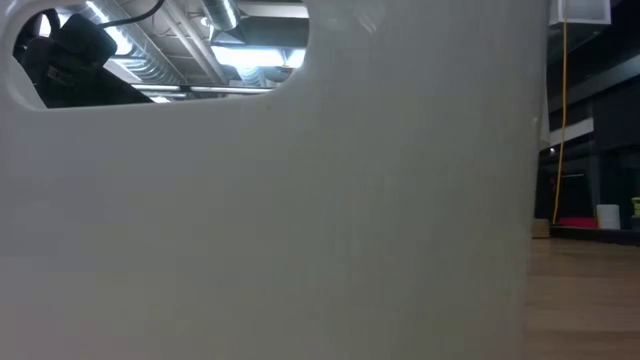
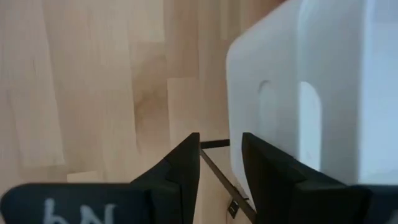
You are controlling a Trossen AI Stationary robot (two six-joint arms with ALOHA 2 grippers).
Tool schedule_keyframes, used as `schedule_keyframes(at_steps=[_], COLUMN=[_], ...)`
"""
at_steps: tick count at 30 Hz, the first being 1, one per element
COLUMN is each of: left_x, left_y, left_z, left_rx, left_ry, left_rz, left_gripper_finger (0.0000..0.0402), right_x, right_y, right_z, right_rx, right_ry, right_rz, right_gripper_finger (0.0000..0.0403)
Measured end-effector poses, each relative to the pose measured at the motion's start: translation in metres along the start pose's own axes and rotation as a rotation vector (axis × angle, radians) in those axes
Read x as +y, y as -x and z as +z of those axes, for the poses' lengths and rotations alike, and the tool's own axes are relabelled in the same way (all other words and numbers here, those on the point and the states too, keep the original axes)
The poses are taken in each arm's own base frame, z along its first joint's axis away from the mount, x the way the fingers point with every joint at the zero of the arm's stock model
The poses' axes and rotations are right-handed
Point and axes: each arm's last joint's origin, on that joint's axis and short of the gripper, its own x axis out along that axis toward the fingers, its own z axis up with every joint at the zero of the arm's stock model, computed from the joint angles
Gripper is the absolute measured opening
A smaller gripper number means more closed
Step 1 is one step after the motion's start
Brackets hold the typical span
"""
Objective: Stack baskets on shelf by color
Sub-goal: Stack the top white bin on top of the white bin on the shelf
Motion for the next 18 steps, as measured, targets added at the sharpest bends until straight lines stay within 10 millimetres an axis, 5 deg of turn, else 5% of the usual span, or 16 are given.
schedule_keyframes(at_steps=[18], left_x=[0.000], left_y=[0.000], left_z=[0.000], left_rx=[0.000], left_ry=[0.000], left_rz=[0.000], left_gripper_finger=[0.0075], right_x=[-0.011], right_y=[-0.001], right_z=[0.010], right_rx=[-0.137], right_ry=[-0.053], right_rz=[0.005], right_gripper_finger=[0.0122])
